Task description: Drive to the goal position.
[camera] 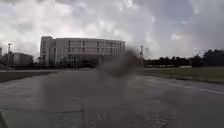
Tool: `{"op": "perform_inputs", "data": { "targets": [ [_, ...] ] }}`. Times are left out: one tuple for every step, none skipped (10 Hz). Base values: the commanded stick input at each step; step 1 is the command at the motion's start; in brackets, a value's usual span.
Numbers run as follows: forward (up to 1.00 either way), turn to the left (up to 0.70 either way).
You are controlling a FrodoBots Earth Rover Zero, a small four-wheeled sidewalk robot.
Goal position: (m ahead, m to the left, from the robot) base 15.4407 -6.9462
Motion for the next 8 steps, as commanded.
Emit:
{"op": "perform_inputs", "data": {
  "targets": [
    [0.7, 0.0],
    [0.7, 0.0],
    [0.7, 0.0],
    [0.7, 0.0],
    [0.7, 0.0],
    [0.7, 0.0],
    [0.7, 0.0],
    [0.7, -0.04]
  ]
}}
